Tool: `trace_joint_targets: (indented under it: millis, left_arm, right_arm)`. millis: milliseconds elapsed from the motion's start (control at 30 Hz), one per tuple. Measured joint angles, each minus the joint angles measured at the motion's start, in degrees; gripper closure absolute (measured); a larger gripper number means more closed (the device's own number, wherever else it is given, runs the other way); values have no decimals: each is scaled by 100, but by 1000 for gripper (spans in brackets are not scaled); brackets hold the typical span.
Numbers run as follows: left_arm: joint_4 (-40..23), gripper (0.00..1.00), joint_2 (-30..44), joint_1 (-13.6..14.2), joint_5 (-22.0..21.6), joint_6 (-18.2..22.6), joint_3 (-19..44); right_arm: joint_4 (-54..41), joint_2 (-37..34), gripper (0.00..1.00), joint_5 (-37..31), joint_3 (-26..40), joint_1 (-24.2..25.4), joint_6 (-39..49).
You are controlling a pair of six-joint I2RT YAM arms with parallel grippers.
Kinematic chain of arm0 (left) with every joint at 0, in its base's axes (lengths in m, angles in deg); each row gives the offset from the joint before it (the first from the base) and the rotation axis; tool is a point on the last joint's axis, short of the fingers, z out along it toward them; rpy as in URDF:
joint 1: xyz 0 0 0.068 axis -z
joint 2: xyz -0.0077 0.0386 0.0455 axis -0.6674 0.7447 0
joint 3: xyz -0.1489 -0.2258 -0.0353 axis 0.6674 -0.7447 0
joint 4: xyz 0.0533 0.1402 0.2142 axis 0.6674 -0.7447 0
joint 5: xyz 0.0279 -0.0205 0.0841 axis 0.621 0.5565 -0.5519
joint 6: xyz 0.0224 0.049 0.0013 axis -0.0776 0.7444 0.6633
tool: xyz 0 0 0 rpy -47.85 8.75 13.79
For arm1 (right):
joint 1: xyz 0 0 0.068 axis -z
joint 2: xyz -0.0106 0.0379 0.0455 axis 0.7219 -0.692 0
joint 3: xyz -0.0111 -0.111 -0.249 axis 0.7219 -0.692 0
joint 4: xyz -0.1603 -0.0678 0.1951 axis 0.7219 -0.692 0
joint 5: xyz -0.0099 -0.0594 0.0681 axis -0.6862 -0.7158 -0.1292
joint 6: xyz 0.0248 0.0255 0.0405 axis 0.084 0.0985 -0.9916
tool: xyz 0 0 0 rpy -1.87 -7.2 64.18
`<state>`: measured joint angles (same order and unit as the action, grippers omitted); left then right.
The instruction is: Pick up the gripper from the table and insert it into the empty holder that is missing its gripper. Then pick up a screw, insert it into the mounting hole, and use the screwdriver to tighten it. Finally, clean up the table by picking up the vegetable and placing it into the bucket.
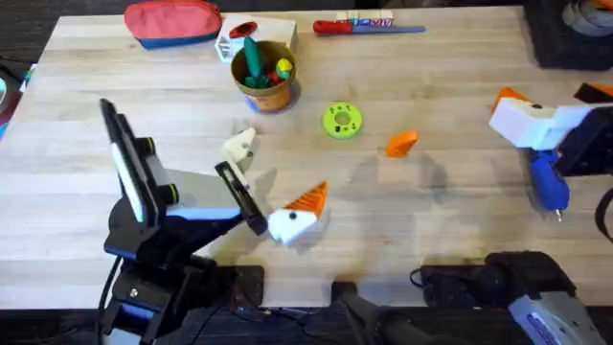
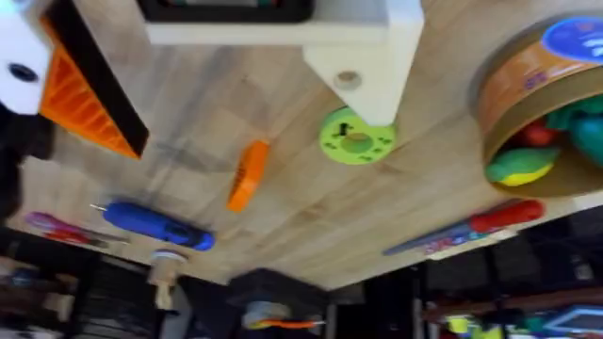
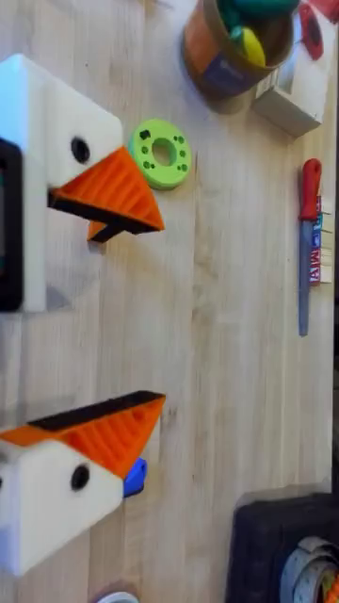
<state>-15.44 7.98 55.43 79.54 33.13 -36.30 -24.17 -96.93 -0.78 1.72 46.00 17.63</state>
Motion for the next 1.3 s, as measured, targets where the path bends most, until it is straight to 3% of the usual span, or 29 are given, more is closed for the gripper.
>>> trace_joint_targets:
  millis: [133, 333, 533, 667, 700, 933, 1133, 1300]
  left_arm:
    - [-61, 9, 2, 0, 913, -1, -1]
    - [-79, 10, 0, 0, 1500, -40, -3]
    - [-81, 10, 1, 0, 1651, -47, -3]
    - [-81, 10, 2, 0, 1671, -60, -3]
    - [-80, 10, 0, 0, 1672, -62, -3]
    - [-225, 10, 2, 0, 1693, -82, -3]
    - [-227, 10, 2, 0, 1704, -82, -1]
    - [-227, 9, 0, 0, 1712, -82, -1]
  right_arm:
    - [0, 0, 10, 0, 0, 0, 1]
    - [-17, 0, 10, 24, 0, 0, -61]
    - [25, -178, 10, 421, 12, 0, -51]
    - [-15, -1006, 10, 652, 61, -90, 237]
    - [-276, -1781, 10, 679, 279, -398, 685]
    - [-612, -2874, 10, -62, 839, -1408, 1650]
    - [-654, -3601, 10, -263, 872, -1720, 2099]
    - [-1055, -4177, 10, -238, 872, -1890, 3096]
